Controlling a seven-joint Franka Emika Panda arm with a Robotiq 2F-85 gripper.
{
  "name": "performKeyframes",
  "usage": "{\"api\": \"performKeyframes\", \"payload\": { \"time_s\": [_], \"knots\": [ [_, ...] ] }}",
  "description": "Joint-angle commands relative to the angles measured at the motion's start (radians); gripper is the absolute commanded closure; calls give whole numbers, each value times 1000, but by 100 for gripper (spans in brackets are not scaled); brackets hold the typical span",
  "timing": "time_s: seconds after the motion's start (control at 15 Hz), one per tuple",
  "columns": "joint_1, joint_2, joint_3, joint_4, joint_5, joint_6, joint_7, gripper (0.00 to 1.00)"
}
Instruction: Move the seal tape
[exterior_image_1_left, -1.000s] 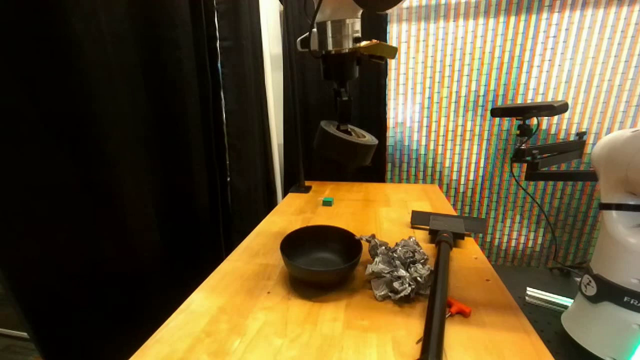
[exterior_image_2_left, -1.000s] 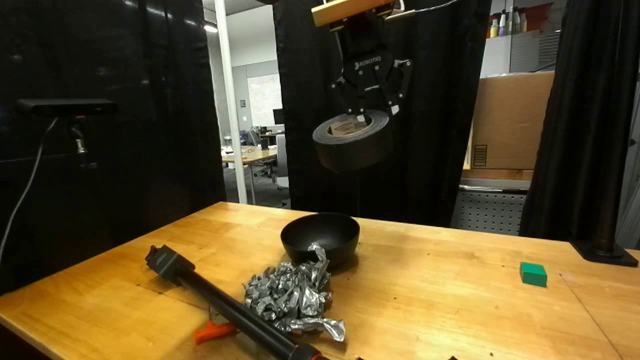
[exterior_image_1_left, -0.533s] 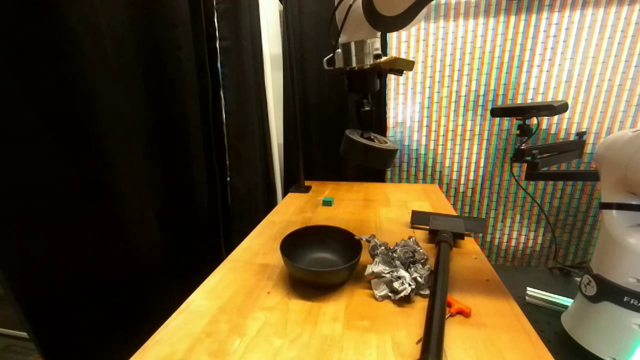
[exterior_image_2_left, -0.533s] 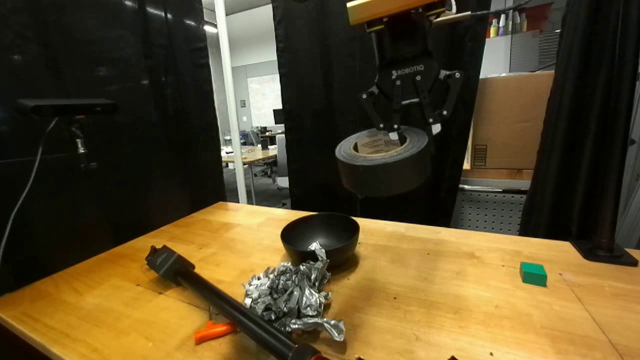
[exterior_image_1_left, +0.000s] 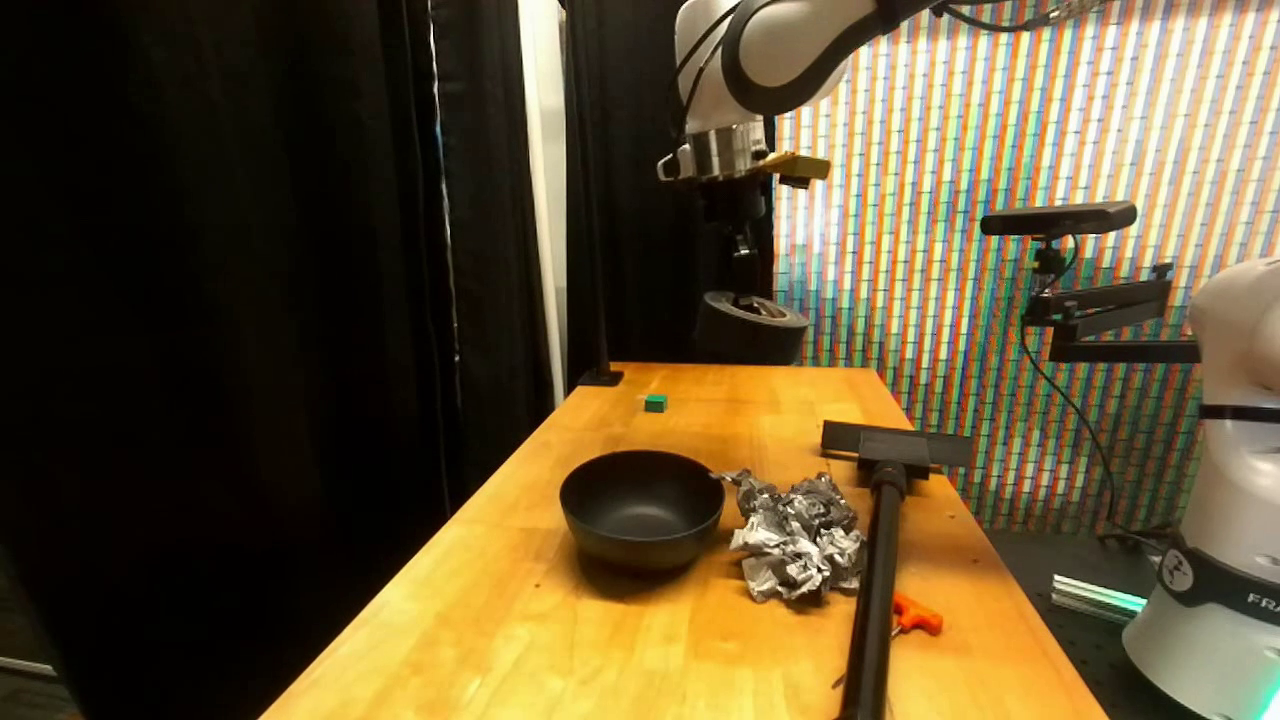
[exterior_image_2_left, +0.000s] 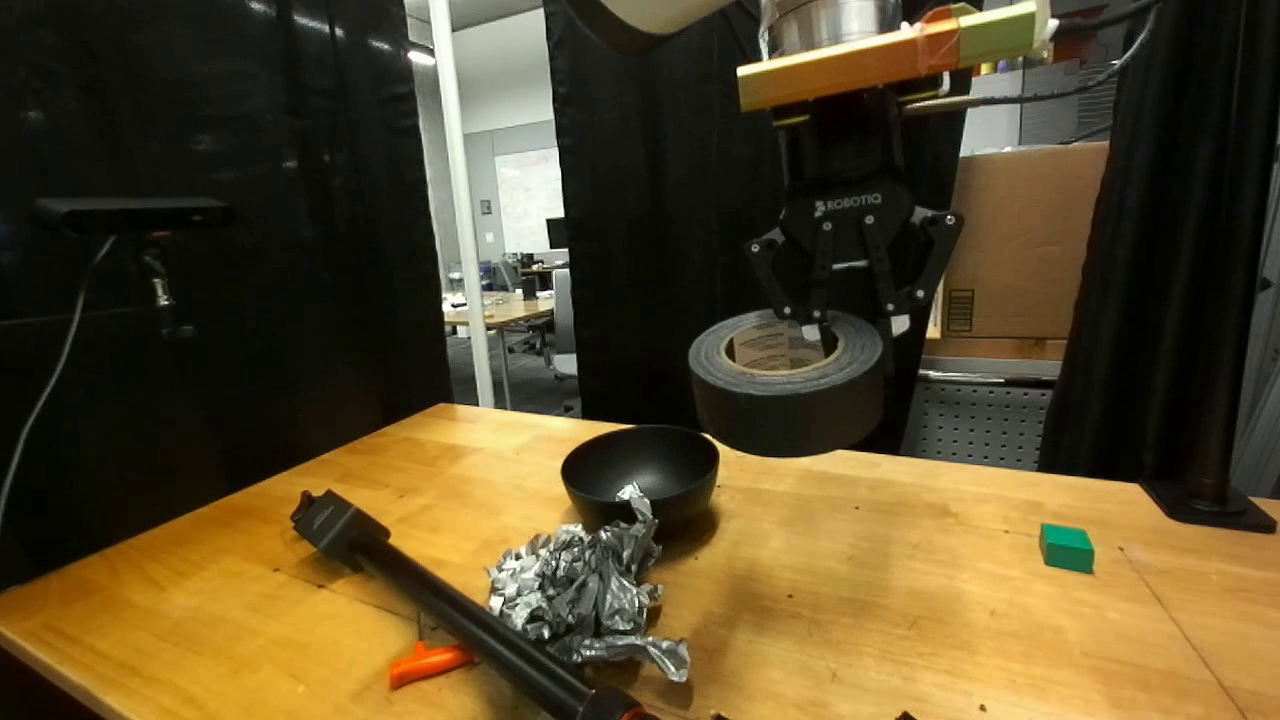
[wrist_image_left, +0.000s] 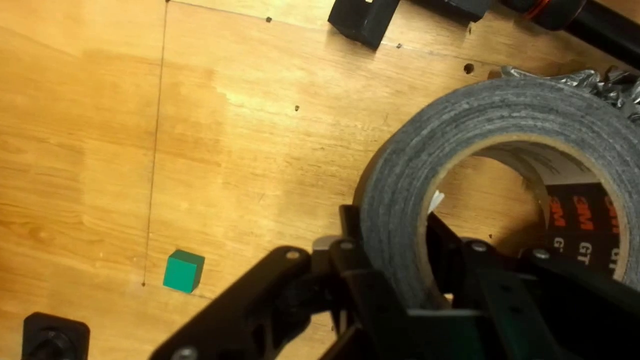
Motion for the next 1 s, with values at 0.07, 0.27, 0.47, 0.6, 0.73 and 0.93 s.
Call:
{"api": "performKeyframes", "payload": {
  "time_s": [0.07,0.27,0.47,0.6,0.73,0.93],
  "knots": [
    [0,64,11,31,38,34,-48,92],
    [6,129,30,63,50,53,-60,92],
    [6,184,53,95,64,73,-76,92],
    [-1,224,63,109,58,87,-87,92],
    [-7,255,70,121,59,95,-99,92],
    [-19,297,72,143,57,97,-110,92]
  ]
}}
